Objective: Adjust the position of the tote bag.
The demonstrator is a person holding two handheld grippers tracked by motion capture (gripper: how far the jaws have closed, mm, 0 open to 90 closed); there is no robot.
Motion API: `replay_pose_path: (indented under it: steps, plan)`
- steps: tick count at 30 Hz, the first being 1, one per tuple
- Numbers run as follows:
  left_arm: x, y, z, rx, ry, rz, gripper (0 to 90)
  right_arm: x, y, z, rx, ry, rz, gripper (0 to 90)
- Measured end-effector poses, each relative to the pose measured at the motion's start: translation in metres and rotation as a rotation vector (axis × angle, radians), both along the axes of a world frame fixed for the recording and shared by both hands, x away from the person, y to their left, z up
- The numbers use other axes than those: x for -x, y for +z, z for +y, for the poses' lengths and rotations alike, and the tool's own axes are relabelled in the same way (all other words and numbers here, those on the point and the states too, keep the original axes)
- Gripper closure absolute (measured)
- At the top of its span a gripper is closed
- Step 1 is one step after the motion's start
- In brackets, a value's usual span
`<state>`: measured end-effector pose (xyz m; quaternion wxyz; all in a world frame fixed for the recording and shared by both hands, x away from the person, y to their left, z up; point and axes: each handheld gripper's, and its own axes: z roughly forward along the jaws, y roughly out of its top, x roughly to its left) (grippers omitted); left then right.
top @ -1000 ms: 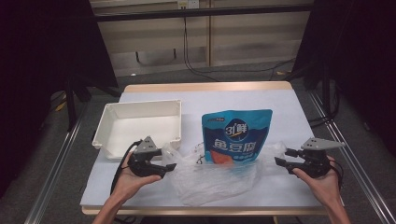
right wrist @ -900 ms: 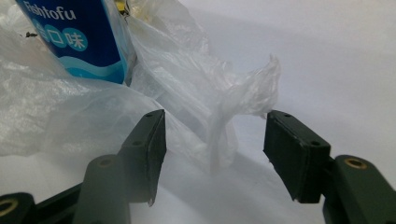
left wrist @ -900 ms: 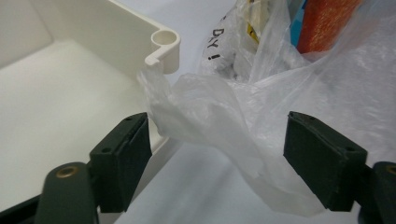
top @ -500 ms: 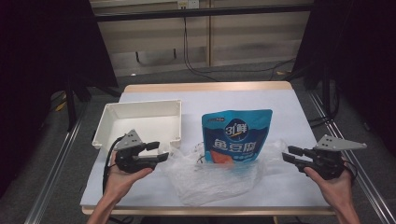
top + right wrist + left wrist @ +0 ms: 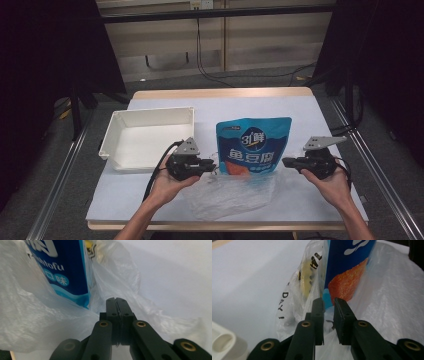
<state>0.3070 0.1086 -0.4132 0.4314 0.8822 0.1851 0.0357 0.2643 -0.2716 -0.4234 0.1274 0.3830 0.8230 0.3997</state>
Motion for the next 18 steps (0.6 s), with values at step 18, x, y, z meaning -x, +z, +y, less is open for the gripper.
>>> replay_pose_path:
  steps: [18]
  plan:
    - [0.013, -0.025, -0.023, -0.129, -0.122, 0.036, 75.0, 0.009, -0.016, 0.026, 0.068, 0.173, 0.057, 90.0]
